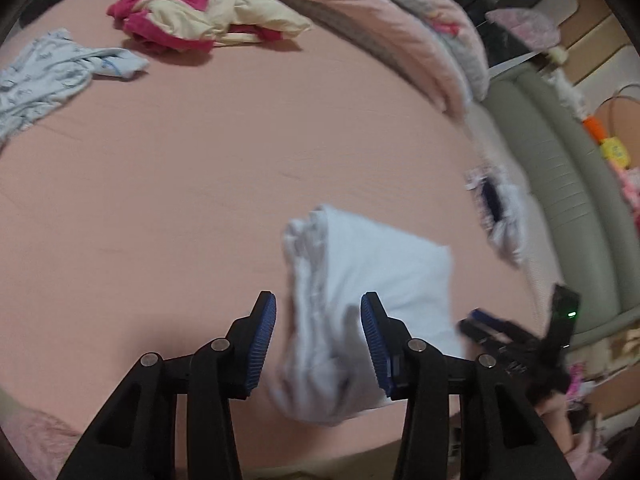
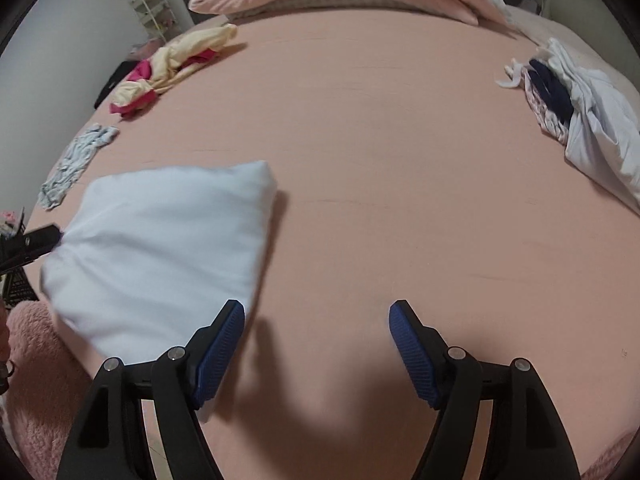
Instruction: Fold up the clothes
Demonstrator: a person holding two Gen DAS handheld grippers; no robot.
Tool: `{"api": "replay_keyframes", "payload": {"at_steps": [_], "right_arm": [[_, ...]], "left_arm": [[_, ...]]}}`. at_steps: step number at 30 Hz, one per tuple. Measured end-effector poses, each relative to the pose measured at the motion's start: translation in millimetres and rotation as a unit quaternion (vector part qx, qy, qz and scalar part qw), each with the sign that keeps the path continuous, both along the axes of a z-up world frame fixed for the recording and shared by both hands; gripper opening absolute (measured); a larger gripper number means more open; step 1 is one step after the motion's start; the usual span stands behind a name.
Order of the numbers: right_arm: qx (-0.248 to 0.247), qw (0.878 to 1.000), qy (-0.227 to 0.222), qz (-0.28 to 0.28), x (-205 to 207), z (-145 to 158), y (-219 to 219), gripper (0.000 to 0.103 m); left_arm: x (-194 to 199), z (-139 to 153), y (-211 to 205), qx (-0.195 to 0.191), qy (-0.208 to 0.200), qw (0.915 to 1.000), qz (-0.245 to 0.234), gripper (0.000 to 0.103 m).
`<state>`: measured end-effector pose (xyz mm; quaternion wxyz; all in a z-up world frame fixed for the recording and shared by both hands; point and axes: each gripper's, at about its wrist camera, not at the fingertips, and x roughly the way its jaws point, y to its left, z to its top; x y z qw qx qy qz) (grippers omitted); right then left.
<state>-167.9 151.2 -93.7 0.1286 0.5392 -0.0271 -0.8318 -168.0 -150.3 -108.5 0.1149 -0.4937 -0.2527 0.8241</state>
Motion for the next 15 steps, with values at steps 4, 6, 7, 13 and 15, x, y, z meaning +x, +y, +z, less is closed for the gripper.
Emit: {"api": "replay_keyframes", "payload": {"at_steps": [4, 6, 7, 13, 15], "right_arm": [[-0.008, 1.0, -0.016, 0.004, 1, -2, -18, 0.074], [0.024, 1.0, -0.011, 0.011, -1, -5, -25, 0.074], [0.035, 0.999, -0.01, 0.013, -3, -6, -27, 0.074], [0.038, 0.999, -0.016, 0.008, -4, -10, -29, 0.075], [0.036, 0.999, -0.016, 0.005, -5, -11, -28, 0.075]], "left_arm": [[-4, -8, 18, 0.02, -0.007, 0.9997, -0.007, 0.059], [-10, -15, 26, -0.013, -0.019, 0.9997, -0.012, 0.059], [-11, -19, 28, -0.027, -0.022, 0.9993, -0.012, 0.059], [-10, -39, 22, -0.015, -0.042, 0.999, 0.001, 0.067], [-10, -43, 19, -0.01, -0.045, 0.9989, 0.004, 0.07]]}}
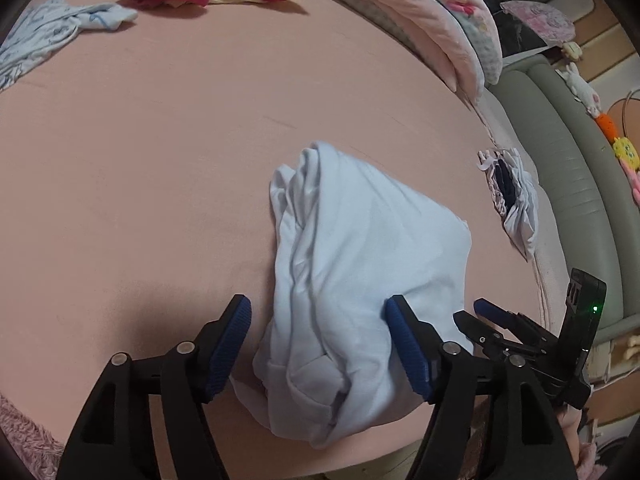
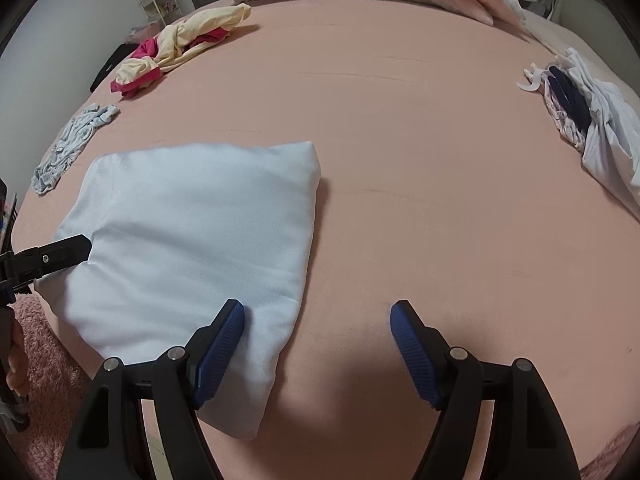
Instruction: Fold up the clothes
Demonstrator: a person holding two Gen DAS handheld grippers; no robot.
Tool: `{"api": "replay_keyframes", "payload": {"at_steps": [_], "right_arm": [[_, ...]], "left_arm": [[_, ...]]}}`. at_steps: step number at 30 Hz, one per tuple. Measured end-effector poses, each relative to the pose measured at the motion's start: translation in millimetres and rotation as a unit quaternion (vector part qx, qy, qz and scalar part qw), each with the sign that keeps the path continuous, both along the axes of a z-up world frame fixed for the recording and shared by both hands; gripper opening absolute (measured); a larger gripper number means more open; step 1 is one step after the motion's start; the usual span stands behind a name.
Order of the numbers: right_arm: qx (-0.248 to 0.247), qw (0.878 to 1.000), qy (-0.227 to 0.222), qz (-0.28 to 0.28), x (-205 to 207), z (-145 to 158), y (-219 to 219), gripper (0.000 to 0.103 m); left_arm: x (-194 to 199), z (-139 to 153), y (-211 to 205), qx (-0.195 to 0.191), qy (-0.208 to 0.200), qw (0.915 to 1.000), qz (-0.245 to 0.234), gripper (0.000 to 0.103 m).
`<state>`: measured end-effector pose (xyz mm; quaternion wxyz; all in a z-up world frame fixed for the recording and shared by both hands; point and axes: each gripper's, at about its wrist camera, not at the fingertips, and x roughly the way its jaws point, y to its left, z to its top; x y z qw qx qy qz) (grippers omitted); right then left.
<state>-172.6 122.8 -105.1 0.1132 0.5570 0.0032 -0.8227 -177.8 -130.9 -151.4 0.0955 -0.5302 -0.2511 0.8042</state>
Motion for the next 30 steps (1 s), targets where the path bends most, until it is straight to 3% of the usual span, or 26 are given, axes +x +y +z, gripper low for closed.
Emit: {"api": "replay_keyframes", "payload": {"at_steps": [8, 13, 15, 17, 19, 22, 24, 26, 28, 30], "right_arm": [[-0.001, 1.0, 0.004, -0.006, -1, -6, 3, 0.08], [0.004, 1.0, 0.029, 0.011, -1, -9, -6, 0.081], [-0.017, 0.999, 0.027, 0.007, 0, -8, -2, 0.081], [-0.06, 0.998, 0.017, 0.001, 0, -7, 5, 0.081], [-0.097, 0.995, 0.004, 0.002, 1, -5, 11, 0.081], [-0.131, 0.991, -0.015, 0.008, 7, -1, 18, 0.08], [-0.123, 0.992, -0.015, -0.002, 8, 1, 21, 0.08], [-0.105, 0.994, -0.015, -0.003, 5, -2, 15, 0.08], [-0.084, 0.996, -0.015, 0.005, -1, -7, 4, 0.081], [-0.059, 0.998, -0.005, 0.032, 1, -10, -8, 0.088]], "left_arm": [[3, -10, 0, 0.027, 0.014, 0.9995, 0.011, 0.078], [4, -10, 7, 0.029, 0.016, 0.9994, 0.002, 0.079], [5, -10, 10, 0.031, 0.025, 0.9992, -0.001, 0.078], [8, -9, 7, 0.042, 0.034, 0.9985, 0.004, 0.069], [11, -7, 1, 0.059, 0.04, 0.9974, 0.012, 0.05], [12, 0, -6, 0.039, 0.049, 0.9979, 0.018, 0.048], [13, 1, -13, 0.037, 0.046, 0.9978, 0.031, 0.048], [13, -3, -17, 0.059, 0.039, 0.9968, 0.038, 0.048], [13, -12, -15, 0.098, 0.021, 0.9948, 0.022, 0.049], [13, -14, -8, 0.1, 0.015, 0.9949, 0.005, 0.052]]}}
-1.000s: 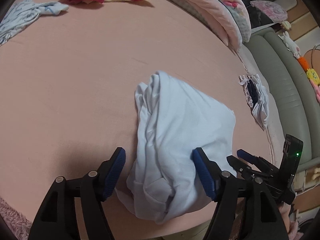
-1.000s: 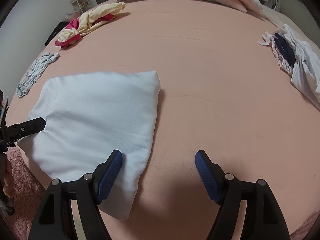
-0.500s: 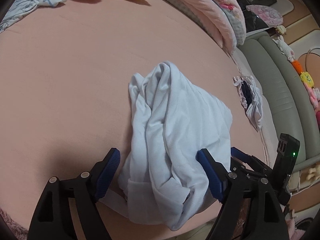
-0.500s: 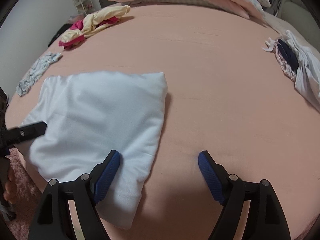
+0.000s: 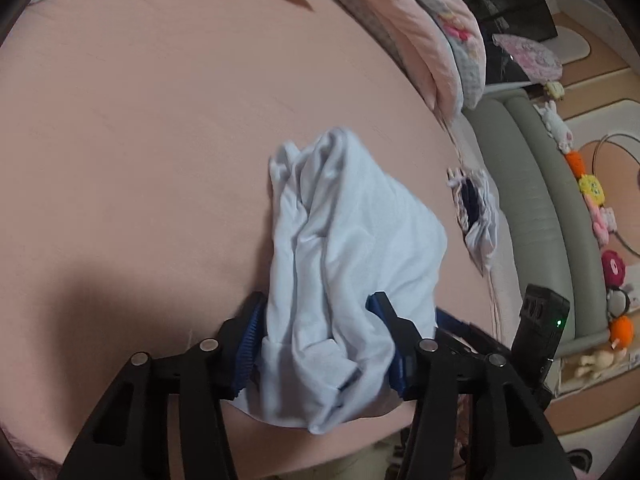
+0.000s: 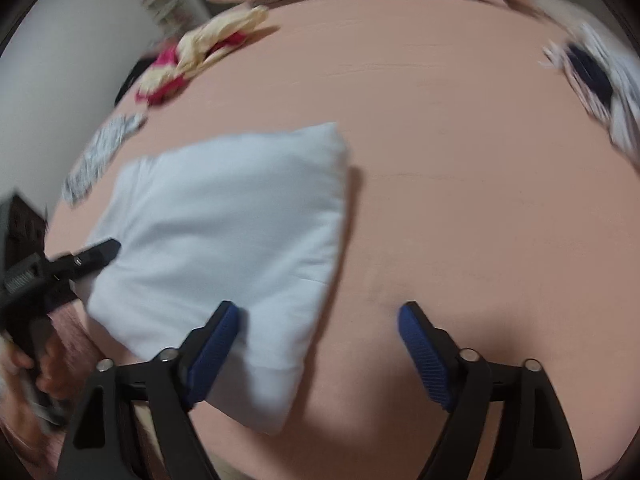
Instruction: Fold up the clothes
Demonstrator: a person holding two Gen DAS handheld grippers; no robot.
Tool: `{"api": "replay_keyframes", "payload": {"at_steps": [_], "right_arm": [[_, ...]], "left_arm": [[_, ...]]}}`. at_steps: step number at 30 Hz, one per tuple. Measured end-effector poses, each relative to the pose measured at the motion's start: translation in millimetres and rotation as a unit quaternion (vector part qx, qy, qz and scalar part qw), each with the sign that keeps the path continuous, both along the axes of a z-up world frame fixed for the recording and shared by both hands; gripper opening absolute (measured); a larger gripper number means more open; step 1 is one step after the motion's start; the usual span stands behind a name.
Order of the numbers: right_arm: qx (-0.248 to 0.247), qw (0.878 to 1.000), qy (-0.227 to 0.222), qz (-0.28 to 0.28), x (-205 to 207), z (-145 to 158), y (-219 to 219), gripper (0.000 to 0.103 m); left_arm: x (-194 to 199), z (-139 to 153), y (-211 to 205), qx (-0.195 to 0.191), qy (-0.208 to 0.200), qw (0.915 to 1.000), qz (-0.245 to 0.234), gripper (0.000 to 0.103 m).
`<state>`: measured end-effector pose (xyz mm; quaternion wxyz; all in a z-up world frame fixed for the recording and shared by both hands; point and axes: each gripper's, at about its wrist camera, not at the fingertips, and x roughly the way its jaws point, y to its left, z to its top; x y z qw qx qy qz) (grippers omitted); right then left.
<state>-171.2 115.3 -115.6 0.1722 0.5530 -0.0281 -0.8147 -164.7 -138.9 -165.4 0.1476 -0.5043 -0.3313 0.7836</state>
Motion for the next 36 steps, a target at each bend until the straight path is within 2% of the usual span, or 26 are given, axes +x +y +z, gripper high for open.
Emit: {"api": "replay_keyframes", "payload": {"at_steps": [2, 4, 5, 6, 7, 9, 12, 14, 16, 17, 19, 21, 22, 25, 27, 29, 32, 34, 36], "right_arm": [[0.0, 1.0, 0.006, 0.007, 0, -2, -7, 0.089], [-0.017, 1.0, 0.005, 0.004, 0, -3, -9, 0.086], [-0.023, 1.0, 0.006, 0.005, 1, -3, -10, 0.074], [-0.035, 0.999, 0.007, 0.011, 3, -2, -13, 0.054], [-0.056, 0.998, 0.004, 0.018, 6, -1, -14, 0.046], [-0.065, 0.998, 0.005, 0.015, 12, 1, -14, 0.041], [-0.077, 0.997, 0.008, 0.003, 14, 3, -12, 0.032], [-0.095, 0.995, 0.0, -0.004, 16, 4, -3, 0.032], [-0.108, 0.994, -0.014, -0.009, 12, -4, 1, 0.037], [-0.119, 0.993, -0.021, -0.011, 9, -7, 4, 0.04], [-0.139, 0.99, -0.035, -0.013, 5, -12, 9, 0.042], [-0.117, 0.993, -0.028, -0.005, 5, -9, 2, 0.04], [-0.099, 0.995, -0.017, 0.003, 5, -7, -6, 0.038], [-0.07, 0.997, 0.01, 0.01, 18, 4, -7, 0.025], [-0.079, 0.997, 0.02, 0.008, 24, 16, -2, 0.021], [-0.086, 0.996, 0.03, 0.005, 22, 28, -1, 0.02], [-0.065, 0.997, 0.032, 0.002, 22, 36, 7, 0.02], [-0.056, 0.998, 0.023, -0.01, 26, 26, 20, 0.02], [-0.094, 0.995, 0.003, -0.035, 34, 16, 41, 0.02]], "left_arm": [[-2, 2, 5, -0.008, 0.007, 0.9999, -0.009, 0.052], [-3, 0, 4, 0.006, 0.007, 0.9999, -0.007, 0.05], [-3, 0, 4, 0.011, 0.009, 0.9999, -0.005, 0.046], [-2, 2, 6, 0.005, 0.015, 0.9999, -0.003, 0.043], [-1, 5, 8, -0.001, 0.021, 0.9998, -0.002, 0.041], [4, 12, 12, -0.026, 0.037, 0.999, -0.005, 0.037], [9, 15, 7, -0.021, 0.044, 0.9988, 0.004, 0.034], [6, 3, -1, 0.007, 0.021, 0.9997, 0.009, 0.038], [3, -7, -8, 0.037, 0.001, 0.9992, 0.018, 0.051], [1, -11, -10, 0.051, -0.006, 0.9984, 0.022, 0.052], [-1, -8, -5, 0.041, -0.005, 0.9991, 0.011, 0.054], [-2, -2, 4, 0.022, -0.005, 0.9996, -0.014, 0.053], [-1, 2, 7, 0.014, -0.004, 0.9998, -0.016, 0.047], [7, 13, 10, 0.003, 0.013, 0.9999, 0.002, 0.04], [13, 23, 16, -0.008, 0.027, 0.9996, 0.009, 0.038], [16, 34, 28, 0.002, 0.041, 0.9991, -0.004, 0.037], [16, 39, 47, 0.041, 0.039, 0.9977, -0.037, 0.036], [16, 39, 62, 0.018, 0.026, 0.9981, -0.053, 0.036], [16, 43, 74, 0.001, 0.021, 0.998, -0.059, 0.035]]}}
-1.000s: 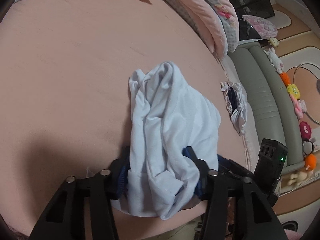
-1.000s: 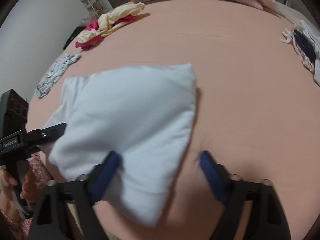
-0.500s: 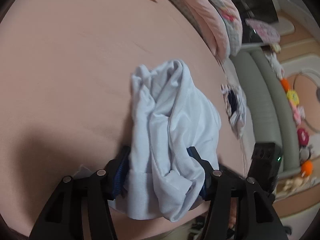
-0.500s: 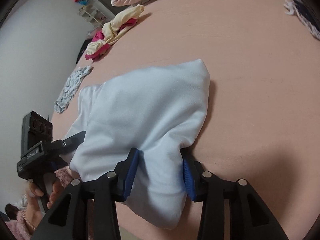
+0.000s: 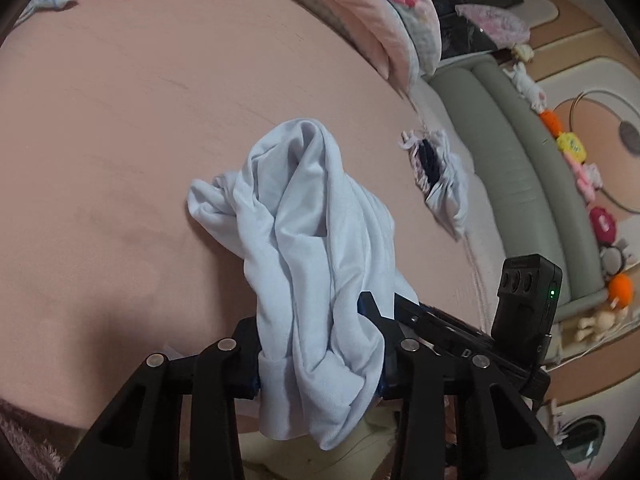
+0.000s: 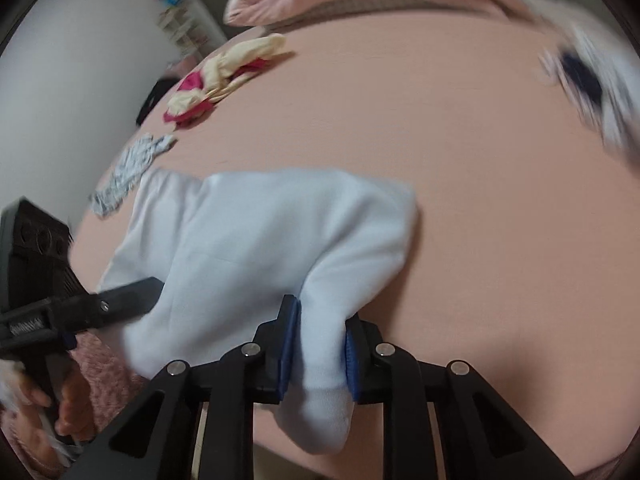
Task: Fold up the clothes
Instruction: 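Carry the folded shirt with both grippers onto the stack of folded clothes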
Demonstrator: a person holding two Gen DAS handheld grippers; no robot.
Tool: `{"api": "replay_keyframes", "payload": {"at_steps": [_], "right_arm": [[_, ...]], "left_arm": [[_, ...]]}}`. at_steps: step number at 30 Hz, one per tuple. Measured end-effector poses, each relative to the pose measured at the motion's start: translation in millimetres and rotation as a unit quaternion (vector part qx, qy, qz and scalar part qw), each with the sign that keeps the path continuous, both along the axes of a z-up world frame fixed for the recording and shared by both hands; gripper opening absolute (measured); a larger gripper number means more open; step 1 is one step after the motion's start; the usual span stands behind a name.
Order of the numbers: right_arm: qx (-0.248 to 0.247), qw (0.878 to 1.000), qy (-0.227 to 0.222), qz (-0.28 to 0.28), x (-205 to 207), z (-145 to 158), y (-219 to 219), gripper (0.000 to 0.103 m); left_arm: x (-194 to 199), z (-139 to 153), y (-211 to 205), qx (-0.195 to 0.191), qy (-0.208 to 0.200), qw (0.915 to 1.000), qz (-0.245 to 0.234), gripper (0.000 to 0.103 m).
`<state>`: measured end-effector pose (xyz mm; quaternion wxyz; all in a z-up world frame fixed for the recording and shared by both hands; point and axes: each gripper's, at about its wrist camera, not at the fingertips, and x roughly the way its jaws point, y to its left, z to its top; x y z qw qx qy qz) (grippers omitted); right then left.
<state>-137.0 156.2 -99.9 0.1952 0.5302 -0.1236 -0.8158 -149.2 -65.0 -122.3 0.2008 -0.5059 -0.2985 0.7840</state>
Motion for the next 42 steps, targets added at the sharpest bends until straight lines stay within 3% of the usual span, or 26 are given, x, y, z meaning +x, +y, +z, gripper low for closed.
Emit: {"api": "replay_keyframes", "payload": {"at_steps": [3, 6, 9, 14, 18, 23, 25, 29, 30, 33, 36, 39, 40, 42], "right_arm": [[-0.033, 0.999, -0.012, -0.014, 4, 2, 25, 0.02], [0.003, 1.0, 0.014, -0.006, -11, 26, 40, 0.02], [0.01, 0.999, 0.042, -0.014, -37, 55, 69, 0.02], [0.026, 0.991, 0.119, -0.049, -94, 112, 146, 0.02], [0.026, 0.98, 0.182, -0.077, -140, 139, 222, 0.02], [-0.003, 0.967, 0.214, -0.141, -168, 124, 312, 0.02], [-0.014, 0.968, 0.187, -0.166, -175, 108, 348, 0.02], [0.048, 0.967, 0.173, -0.183, -190, 91, 377, 0.02], [0.039, 0.966, 0.168, -0.193, -194, 85, 383, 0.02], [0.016, 0.963, 0.154, -0.221, -206, 69, 402, 0.02], [0.04, 0.961, 0.152, -0.228, -211, 61, 404, 0.02], [0.094, 0.961, 0.129, -0.228, -215, 48, 409, 0.02], [0.109, 0.959, 0.121, -0.231, -216, 45, 413, 0.021], [0.087, 0.95, 0.115, -0.278, -211, 43, 434, 0.029]], "left_arm": [[-9, 20, 23, 0.006, 0.014, 0.9998, -0.012, 0.035], [-30, 42, 63, -0.011, 0.038, 0.9981, -0.046, 0.036], [-62, 66, 109, -0.004, 0.066, 0.9952, -0.072, 0.036], [-125, 117, 188, 0.018, 0.131, 0.9856, -0.105, 0.036], [-184, 143, 269, -0.004, 0.164, 0.9787, -0.124, 0.035], [-229, 130, 347, -0.006, 0.166, 0.973, -0.161, 0.035], [-243, 121, 374, -0.009, 0.161, 0.9707, -0.178, 0.035], [-255, 103, 408, -0.024, 0.158, 0.967, -0.198, 0.035], [-257, 100, 415, -0.03, 0.16, 0.9665, -0.198, 0.035], [-266, 90, 417, -0.042, 0.16, 0.9706, -0.175, 0.032], [-273, 78, 410, -0.072, 0.158, 0.9735, -0.149, 0.032], [-288, 53, 402, -0.123, 0.111, 0.9751, -0.148, 0.04], [-287, 60, 397, -0.127, 0.116, 0.9745, -0.144, 0.045], [-283, 75, 386, -0.136, 0.126, 0.9732, -0.137, 0.045]]}}
